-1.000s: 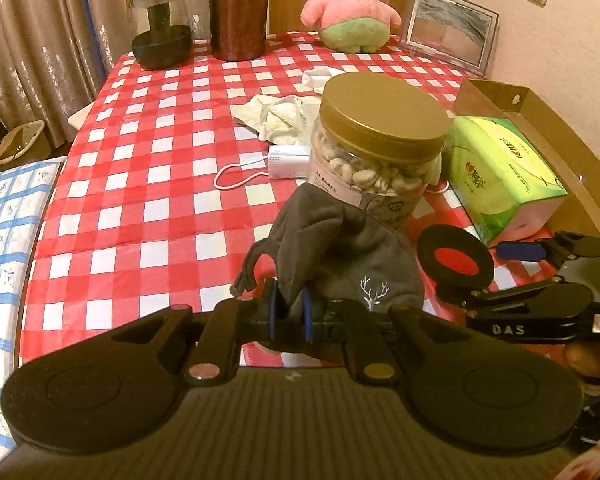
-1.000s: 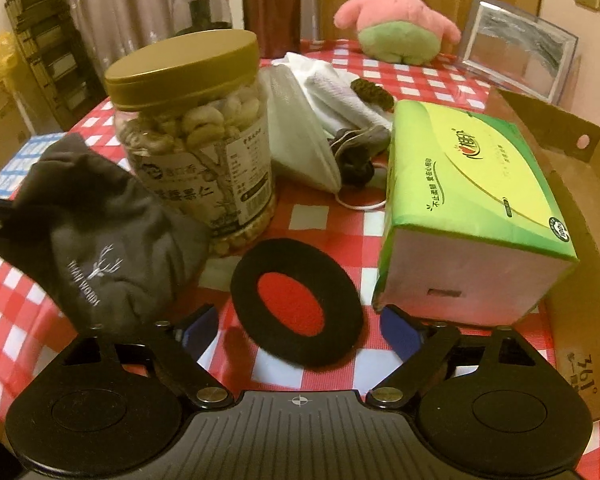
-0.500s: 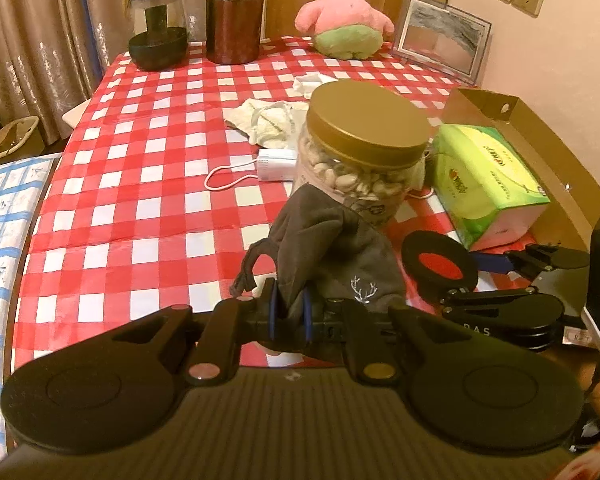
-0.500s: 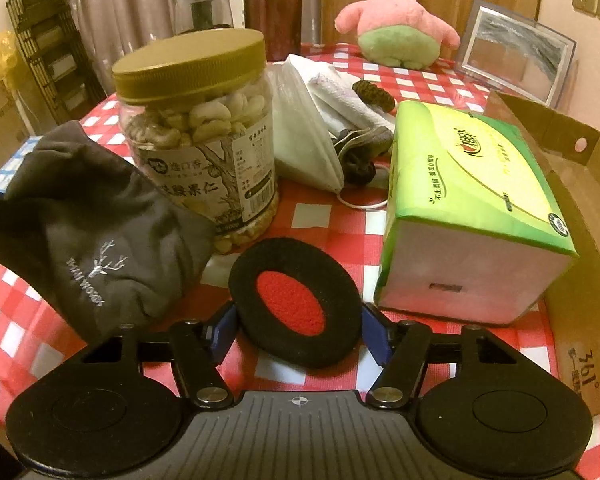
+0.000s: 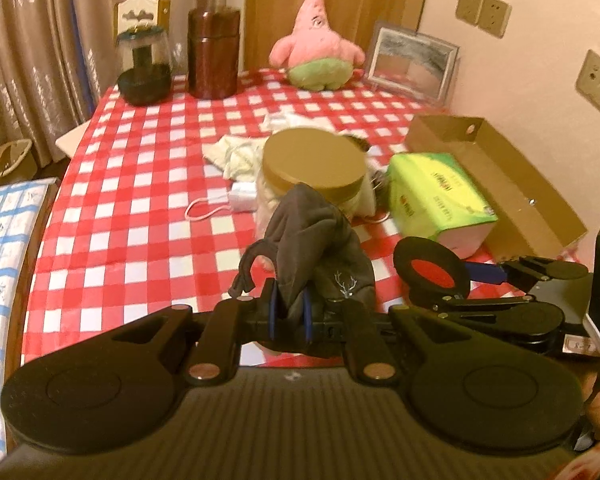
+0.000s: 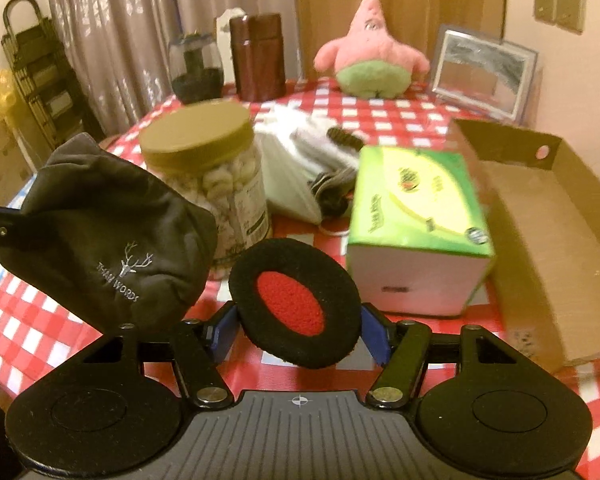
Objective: Organize soft objects
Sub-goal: 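Lift the grey mask with the left tool while the right tool grasps the red earmuff pad, then lower the mask and earmuff pad into the cardboard box and open both tools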
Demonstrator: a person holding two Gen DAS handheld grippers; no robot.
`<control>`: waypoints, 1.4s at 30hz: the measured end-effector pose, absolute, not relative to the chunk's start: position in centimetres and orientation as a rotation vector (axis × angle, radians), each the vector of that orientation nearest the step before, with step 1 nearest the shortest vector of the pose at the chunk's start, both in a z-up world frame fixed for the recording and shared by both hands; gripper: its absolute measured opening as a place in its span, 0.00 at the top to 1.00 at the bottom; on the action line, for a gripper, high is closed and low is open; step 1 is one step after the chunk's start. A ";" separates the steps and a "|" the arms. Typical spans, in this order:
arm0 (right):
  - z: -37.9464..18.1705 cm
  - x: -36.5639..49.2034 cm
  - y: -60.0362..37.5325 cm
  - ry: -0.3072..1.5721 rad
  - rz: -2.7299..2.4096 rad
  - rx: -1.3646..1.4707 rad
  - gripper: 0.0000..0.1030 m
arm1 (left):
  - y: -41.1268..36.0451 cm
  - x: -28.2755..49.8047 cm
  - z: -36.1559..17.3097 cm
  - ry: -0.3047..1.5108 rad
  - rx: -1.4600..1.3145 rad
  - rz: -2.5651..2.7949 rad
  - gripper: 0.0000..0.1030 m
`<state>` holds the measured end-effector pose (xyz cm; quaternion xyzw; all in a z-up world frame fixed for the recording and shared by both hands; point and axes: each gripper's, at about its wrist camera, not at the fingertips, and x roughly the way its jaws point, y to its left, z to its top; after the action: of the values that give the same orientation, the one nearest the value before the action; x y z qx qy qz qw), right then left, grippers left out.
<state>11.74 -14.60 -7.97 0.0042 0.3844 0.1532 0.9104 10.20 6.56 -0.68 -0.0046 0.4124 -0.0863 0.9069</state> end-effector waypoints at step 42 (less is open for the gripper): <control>-3.9 11.5 -42.2 0.718 -0.191 0.215 0.37 | -23.0 23.1 -0.5 0.815 0.010 -0.608 0.64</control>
<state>11.49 -42.17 -3.87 0.1051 0.3503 -0.0933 0.9260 23.10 -23.04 -0.50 0.0049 0.3904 -0.2912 0.8734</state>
